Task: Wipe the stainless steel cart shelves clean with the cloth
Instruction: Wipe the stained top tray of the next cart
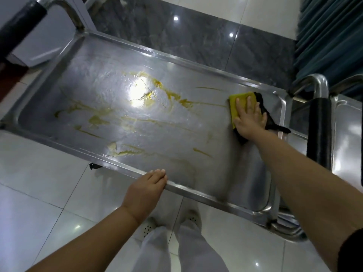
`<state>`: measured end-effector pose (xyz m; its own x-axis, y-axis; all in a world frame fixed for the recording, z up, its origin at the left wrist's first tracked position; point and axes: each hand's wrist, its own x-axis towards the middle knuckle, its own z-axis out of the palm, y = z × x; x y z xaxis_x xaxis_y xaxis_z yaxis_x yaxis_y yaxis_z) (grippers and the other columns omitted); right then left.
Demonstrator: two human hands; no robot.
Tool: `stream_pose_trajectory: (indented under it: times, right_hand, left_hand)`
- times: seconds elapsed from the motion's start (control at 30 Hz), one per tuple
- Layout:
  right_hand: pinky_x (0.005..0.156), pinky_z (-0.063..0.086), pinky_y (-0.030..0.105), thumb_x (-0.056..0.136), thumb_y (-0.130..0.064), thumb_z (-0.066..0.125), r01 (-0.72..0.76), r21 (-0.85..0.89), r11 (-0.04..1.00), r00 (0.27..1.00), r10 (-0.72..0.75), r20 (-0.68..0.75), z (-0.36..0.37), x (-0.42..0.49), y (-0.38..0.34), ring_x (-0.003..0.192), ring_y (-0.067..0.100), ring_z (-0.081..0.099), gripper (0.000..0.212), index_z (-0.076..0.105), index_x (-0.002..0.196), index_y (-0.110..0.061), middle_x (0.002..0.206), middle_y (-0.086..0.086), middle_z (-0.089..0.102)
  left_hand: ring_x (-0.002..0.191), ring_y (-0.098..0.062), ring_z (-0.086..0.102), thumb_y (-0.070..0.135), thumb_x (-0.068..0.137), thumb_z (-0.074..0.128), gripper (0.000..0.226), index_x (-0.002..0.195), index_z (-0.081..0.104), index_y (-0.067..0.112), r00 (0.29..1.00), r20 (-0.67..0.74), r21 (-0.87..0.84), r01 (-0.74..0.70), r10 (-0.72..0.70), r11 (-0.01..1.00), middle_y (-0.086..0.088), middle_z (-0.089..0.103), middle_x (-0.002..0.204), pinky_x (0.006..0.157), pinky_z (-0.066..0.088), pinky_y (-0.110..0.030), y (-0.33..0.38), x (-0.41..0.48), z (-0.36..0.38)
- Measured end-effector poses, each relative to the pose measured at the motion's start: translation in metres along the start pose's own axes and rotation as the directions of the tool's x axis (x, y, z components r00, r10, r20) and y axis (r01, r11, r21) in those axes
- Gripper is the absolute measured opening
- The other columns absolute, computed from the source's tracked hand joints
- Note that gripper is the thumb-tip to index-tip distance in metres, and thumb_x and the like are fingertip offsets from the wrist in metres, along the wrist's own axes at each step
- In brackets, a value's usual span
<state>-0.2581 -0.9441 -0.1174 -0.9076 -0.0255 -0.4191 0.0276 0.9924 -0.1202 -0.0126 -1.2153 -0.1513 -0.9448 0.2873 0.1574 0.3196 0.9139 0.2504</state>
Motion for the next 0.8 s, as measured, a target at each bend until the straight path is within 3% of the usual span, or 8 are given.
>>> stream_pose_trajectory:
  times: [0.1, 0.3, 0.37, 0.43, 0.5, 0.67, 0.8]
  right_hand:
    - [0.115, -0.002, 0.05, 0.098, -0.031, 0.037, 0.06, -0.035, 0.998, 0.998, -0.059, 0.019, 0.03, -0.058, -0.013, 0.147, 0.026, -0.012, 0.066, -0.002, 0.151, -0.037, 0.159, -0.002, -0.019]
    - [0.113, -0.013, 0.048, 0.098, -0.035, 0.036, 0.113, -0.023, 0.993, 0.987, -0.11, 0.121, 0.08, -0.172, -0.041, 0.143, 0.024, -0.027, 0.072, -0.018, 0.147, -0.039, 0.147, -0.008, -0.039]
    - [0.113, -0.014, 0.047, 0.095, -0.046, 0.021, 0.13, -0.013, 0.991, 0.982, -0.126, 0.141, 0.092, -0.199, -0.048, 0.141, 0.02, -0.03, 0.066, -0.026, 0.14, -0.04, 0.139, -0.009, -0.046]
    - [0.113, -0.013, 0.045, 0.08, -0.058, -0.003, 0.146, -0.02, 0.989, 0.978, -0.141, 0.152, 0.097, -0.211, -0.05, 0.139, 0.017, -0.031, 0.062, -0.033, 0.132, -0.042, 0.136, -0.01, -0.048]
    - [0.113, -0.012, 0.044, 0.073, -0.06, -0.01, 0.154, -0.025, 0.988, 0.977, -0.149, 0.149, 0.095, -0.208, -0.05, 0.141, 0.018, -0.028, 0.065, -0.032, 0.131, -0.043, 0.137, -0.012, -0.046]
    - [0.114, -0.01, 0.046, 0.098, -0.046, 0.021, 0.109, -0.034, 0.993, 0.99, -0.106, 0.089, 0.073, -0.151, -0.054, 0.145, 0.023, -0.02, 0.059, -0.011, 0.147, -0.044, 0.155, -0.008, -0.027]
    - [0.115, -0.005, 0.049, 0.101, -0.04, 0.031, 0.087, -0.035, 0.996, 0.995, -0.084, 0.062, 0.04, -0.086, -0.058, 0.146, 0.024, -0.016, 0.06, -0.003, 0.15, -0.041, 0.158, -0.006, -0.02]
  left_hand:
    - [0.087, -0.025, 0.07, 0.009, 0.046, 0.093, 0.049, 0.092, 0.076, 0.007, 0.999, 0.048, -0.019, -0.004, 0.005, 1.0, -0.01, 0.072, 0.101, 0.073, 0.056, -0.033, -0.001, 0.001, -0.003]
    - [0.077, -0.023, 0.07, 0.008, 0.042, 0.093, 0.047, 0.086, 0.075, 0.009, 0.993, 0.095, -0.089, -0.056, 0.064, 0.994, -0.007, 0.071, 0.094, 0.054, 0.055, -0.028, -0.007, 0.006, -0.017]
    - [0.075, -0.023, 0.069, 0.007, 0.041, 0.092, 0.047, 0.085, 0.075, 0.011, 0.991, 0.108, -0.1, -0.068, 0.079, 0.993, -0.006, 0.072, 0.093, 0.051, 0.054, -0.028, -0.01, 0.006, -0.018]
    - [0.072, -0.022, 0.069, 0.007, 0.038, 0.091, 0.049, 0.084, 0.075, 0.012, 0.989, 0.116, -0.098, -0.076, 0.088, 0.992, -0.005, 0.072, 0.093, 0.049, 0.053, -0.027, -0.012, 0.006, -0.02]
    - [0.07, -0.021, 0.069, 0.006, 0.035, 0.09, 0.051, 0.083, 0.076, 0.012, 0.987, 0.119, -0.108, -0.091, 0.104, 0.99, -0.004, 0.072, 0.091, 0.049, 0.053, -0.026, -0.011, 0.006, -0.023]
    - [0.075, -0.021, 0.07, 0.004, 0.032, 0.091, 0.055, 0.084, 0.076, 0.01, 0.986, 0.079, -0.102, -0.138, 0.146, 0.985, -0.007, 0.072, 0.091, 0.057, 0.055, -0.026, -0.014, 0.006, -0.021]
    - [0.082, -0.022, 0.07, 0.002, 0.043, 0.083, 0.048, 0.09, 0.076, 0.01, 0.99, 0.026, -0.084, -0.137, 0.14, 0.987, -0.007, 0.072, 0.097, 0.068, 0.055, -0.028, -0.016, 0.002, -0.012]
